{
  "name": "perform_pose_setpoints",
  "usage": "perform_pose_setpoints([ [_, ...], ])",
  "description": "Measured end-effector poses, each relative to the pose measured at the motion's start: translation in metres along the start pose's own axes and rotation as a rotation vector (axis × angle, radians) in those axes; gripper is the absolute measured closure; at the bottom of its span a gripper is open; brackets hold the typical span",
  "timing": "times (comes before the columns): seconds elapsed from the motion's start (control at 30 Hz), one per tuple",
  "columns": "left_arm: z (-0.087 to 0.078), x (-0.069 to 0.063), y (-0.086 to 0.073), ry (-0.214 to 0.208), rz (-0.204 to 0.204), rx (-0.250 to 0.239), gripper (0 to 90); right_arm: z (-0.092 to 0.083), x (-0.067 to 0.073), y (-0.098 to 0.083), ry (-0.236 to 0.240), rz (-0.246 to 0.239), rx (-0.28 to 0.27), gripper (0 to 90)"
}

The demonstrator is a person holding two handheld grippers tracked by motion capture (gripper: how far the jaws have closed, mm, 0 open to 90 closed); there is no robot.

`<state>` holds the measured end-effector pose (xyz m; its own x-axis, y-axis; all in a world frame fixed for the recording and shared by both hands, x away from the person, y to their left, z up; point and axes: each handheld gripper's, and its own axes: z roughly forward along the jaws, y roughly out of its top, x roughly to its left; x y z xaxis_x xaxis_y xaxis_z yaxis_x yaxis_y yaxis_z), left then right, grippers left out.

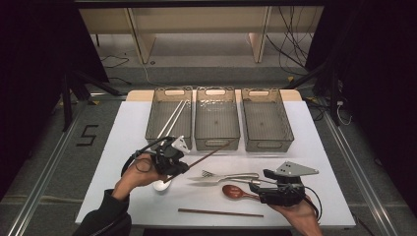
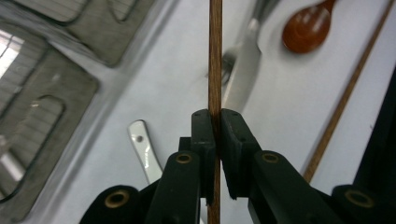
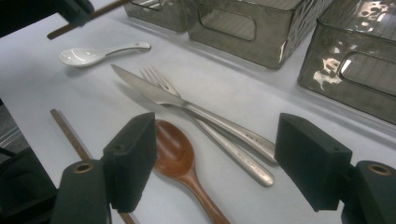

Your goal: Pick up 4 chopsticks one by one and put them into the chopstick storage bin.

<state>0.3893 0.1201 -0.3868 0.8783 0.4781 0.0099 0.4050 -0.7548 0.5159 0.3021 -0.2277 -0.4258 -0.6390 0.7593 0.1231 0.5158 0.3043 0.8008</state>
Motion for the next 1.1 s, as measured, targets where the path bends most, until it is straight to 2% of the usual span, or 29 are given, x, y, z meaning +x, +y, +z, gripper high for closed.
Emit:
perform_pose_setpoints([
  [0.2,-0.014,0.03,-0.001,0.045,-0.111,-0.079,83.8,-0.001,0.0,-0.001,0.002,0.0,-0.012,30.3],
  [0.33,-0.021,0.05,0.0,0.076,-0.171,-0.095,83.8,-0.001,0.0,-0.002,0.004,-0.001,-0.007,30.2],
  [0.57,-0.025,0.08,0.0,0.114,-0.254,-0.12,83.8,-0.001,0.001,-0.004,0.008,0.0,-0.004,30.2],
  [0.8,-0.028,0.103,0.006,0.157,-0.287,-0.131,83.8,0.0,0.0,-0.004,0.009,-0.001,0.0,30.2],
  [1.1,-0.028,0.121,0.014,0.192,-0.303,-0.15,83.7,0.0,0.0,-0.005,0.013,-0.002,-0.001,30.2],
])
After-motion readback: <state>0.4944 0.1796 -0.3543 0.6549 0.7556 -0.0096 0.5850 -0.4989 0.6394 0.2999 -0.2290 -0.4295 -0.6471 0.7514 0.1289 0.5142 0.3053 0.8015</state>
